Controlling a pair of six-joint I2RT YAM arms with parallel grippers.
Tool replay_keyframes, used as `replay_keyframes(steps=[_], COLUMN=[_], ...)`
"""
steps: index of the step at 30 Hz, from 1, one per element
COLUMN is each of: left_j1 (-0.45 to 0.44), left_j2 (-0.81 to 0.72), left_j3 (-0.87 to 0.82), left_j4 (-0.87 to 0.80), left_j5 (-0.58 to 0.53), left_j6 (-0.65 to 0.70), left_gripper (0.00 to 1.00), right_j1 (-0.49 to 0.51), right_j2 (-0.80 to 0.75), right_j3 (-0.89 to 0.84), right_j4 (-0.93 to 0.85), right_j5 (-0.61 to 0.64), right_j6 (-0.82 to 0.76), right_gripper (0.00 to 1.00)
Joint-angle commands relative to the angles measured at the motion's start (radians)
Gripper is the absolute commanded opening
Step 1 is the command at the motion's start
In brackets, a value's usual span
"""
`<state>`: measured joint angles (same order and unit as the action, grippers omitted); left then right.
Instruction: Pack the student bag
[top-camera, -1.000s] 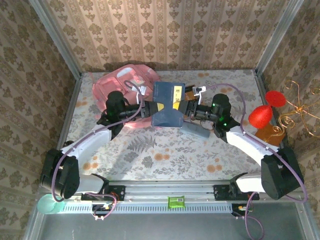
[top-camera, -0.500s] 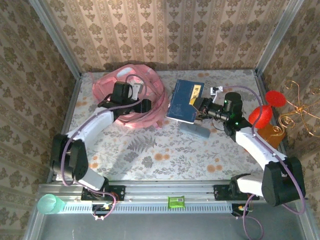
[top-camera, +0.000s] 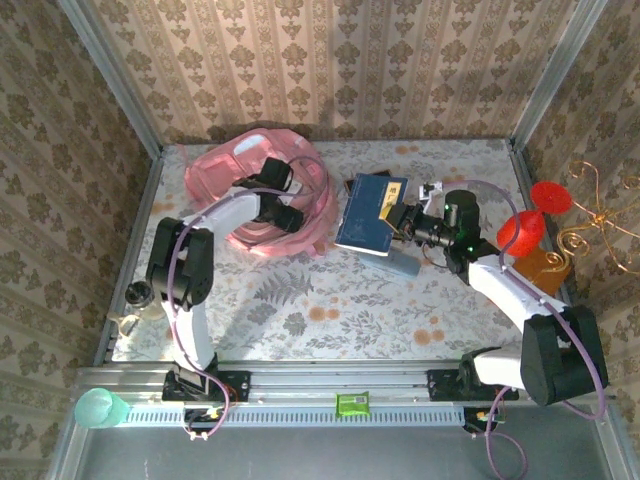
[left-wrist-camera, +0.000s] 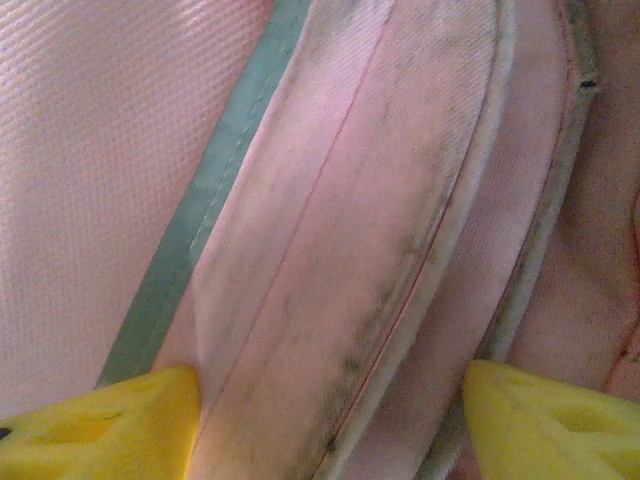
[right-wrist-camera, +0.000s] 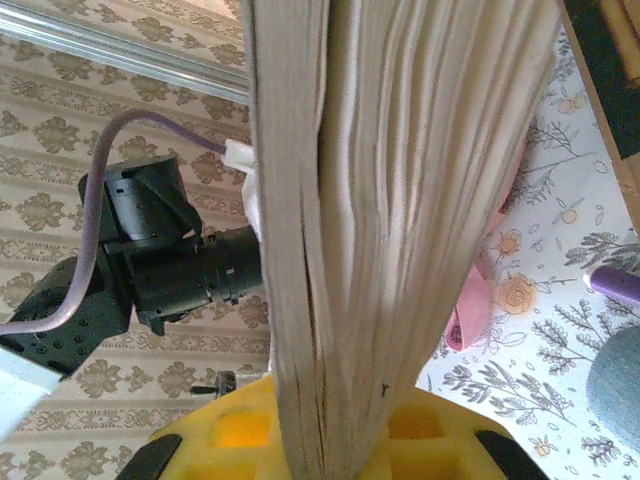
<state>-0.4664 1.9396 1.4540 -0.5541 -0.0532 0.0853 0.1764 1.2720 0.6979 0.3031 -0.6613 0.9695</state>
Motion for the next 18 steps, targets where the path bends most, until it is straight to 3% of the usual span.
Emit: replay_keyframes(steps=[1, 6, 12, 18], left_j1=[-0.02, -0.016, -0.01, 0.018], left_j2=[0.047, 0.058, -0.041, -0.336], left_j3=[0.057, 0.078, 0.098, -0.057], left_j4=[-0.045, -0.023, -0.066, 0.089], left_j5=[-0.11, -0.128, -0.043, 0.107], left_j6=[0.067, 0.097, 0.08, -0.039], left_gripper=[0.62, 0.38, 0.0, 0.0], right_j1=[-0.005, -0.005, -0.001, 0.075], right_j2=[0.003, -0.007, -0.04, -0.036], right_j3=[-0.009, -0.017, 0.004, 0.025], right_j4=[0.038, 0.023, -0.075, -0.093], right_j5=[-0.013, -0.011, 0.032, 0.069], right_j6=[0.006, 0.002, -0.044, -0.029], right_gripper=[0.0, 0.0, 0.0, 0.0])
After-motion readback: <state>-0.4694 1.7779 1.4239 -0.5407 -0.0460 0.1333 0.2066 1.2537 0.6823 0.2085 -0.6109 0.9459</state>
